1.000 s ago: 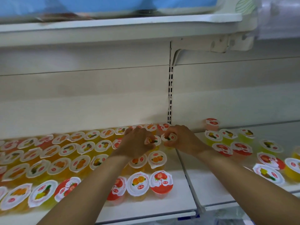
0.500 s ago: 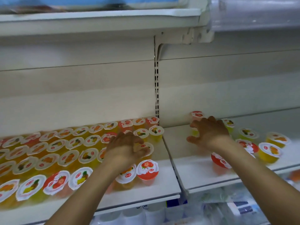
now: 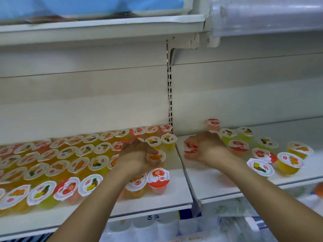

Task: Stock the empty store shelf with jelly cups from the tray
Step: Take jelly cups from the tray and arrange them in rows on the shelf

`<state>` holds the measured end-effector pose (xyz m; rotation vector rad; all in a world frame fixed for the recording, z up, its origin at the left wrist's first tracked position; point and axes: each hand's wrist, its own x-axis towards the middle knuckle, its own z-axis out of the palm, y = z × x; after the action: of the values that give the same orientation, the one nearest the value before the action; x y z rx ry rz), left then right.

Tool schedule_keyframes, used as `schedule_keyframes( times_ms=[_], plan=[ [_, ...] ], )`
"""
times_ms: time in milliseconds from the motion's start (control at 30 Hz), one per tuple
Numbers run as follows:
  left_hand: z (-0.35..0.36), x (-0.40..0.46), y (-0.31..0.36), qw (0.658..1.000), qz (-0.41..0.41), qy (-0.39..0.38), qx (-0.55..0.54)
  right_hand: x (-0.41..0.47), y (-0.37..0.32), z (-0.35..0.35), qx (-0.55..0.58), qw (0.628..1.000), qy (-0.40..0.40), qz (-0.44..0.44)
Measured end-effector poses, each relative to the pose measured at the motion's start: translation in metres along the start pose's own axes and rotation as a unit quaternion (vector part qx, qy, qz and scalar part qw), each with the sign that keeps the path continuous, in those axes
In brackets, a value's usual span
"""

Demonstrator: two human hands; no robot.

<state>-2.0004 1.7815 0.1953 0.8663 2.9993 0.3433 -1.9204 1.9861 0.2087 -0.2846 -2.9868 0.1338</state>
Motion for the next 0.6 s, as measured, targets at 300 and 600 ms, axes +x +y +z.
schedule_keyframes(
  times_ms=[300,600],
  plan=[
    [0.003,-0.002,-0.001,1.0,0.021,0.009,0.009,0.008,-0.038,0.018,0.072,0.994,-0.054,-0.054],
    [0.011,-0.04,0.012,0.987,0.052,0.132,-0.075,-0.025,-0.022,0.019,0.016,0.995,0.077,-0.067]
  ],
)
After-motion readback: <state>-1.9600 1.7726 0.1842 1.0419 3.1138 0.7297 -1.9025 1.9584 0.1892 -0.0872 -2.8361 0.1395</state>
